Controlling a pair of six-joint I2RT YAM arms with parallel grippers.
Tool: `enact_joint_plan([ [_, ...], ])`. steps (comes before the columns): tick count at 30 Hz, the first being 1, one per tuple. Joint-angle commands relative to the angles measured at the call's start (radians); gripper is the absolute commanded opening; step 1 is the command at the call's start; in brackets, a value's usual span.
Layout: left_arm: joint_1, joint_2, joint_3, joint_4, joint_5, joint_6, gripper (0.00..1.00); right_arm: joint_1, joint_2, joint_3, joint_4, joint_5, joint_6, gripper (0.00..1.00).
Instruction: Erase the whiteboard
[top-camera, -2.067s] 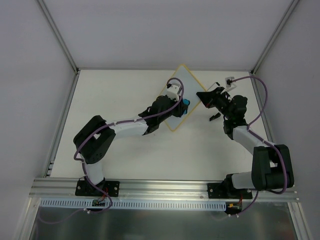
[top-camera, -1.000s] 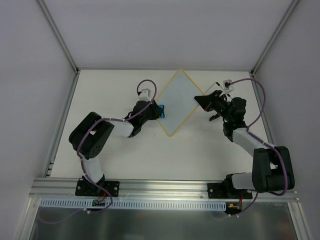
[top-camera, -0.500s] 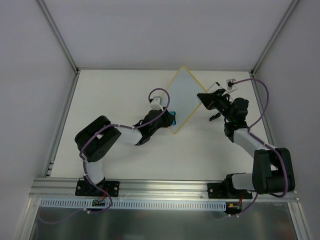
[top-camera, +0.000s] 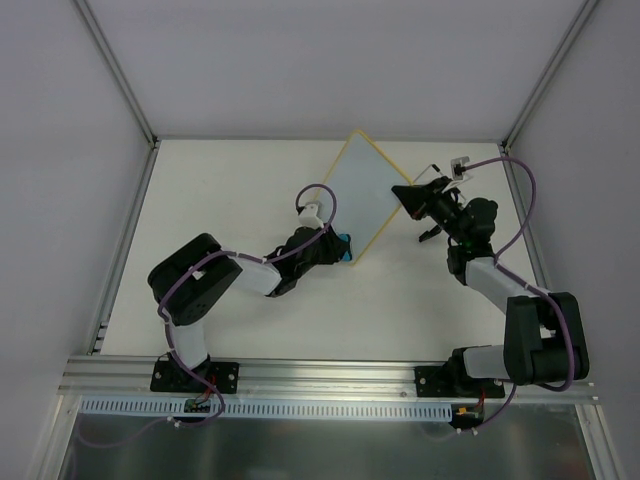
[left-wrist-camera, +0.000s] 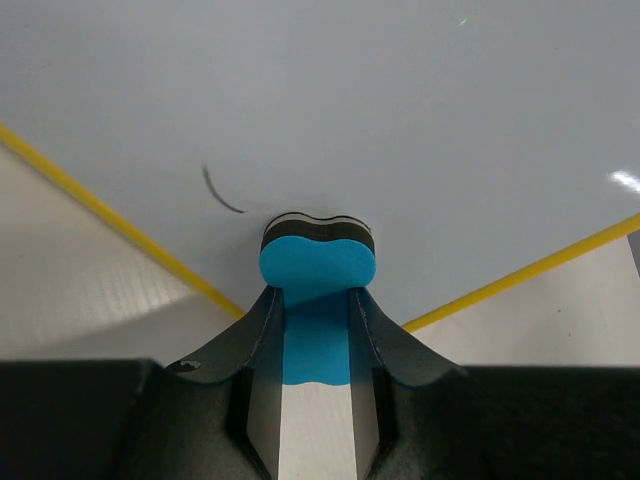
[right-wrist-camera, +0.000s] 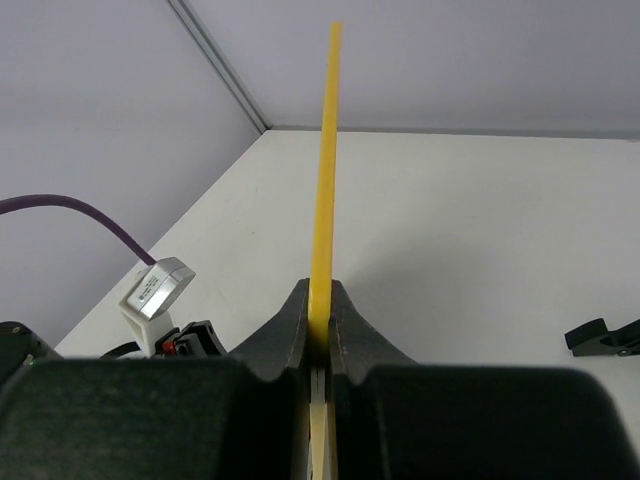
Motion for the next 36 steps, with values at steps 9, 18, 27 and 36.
enact_joint_plan([
  [9,0.147,0.036,-0.045,-0.041,0.038,-0.041,0.0,0.076,0.035,-0.061,-0.092,-0.24,-0.021,0.0],
  [18,0.147,0.042,0.045,-0.032,0.045,-0.015,0.0,0.076,0.044,-0.068,-0.107,-0.216,-0.004,0.0],
  [27,0.096,0.028,0.127,-0.024,0.105,0.042,0.0,0.078,0.052,-0.061,-0.11,-0.21,-0.003,0.0],
  [36,0.006,0.023,0.231,-0.033,0.177,0.112,0.0,0.076,0.063,-0.065,-0.117,-0.191,-0.003,0.0],
])
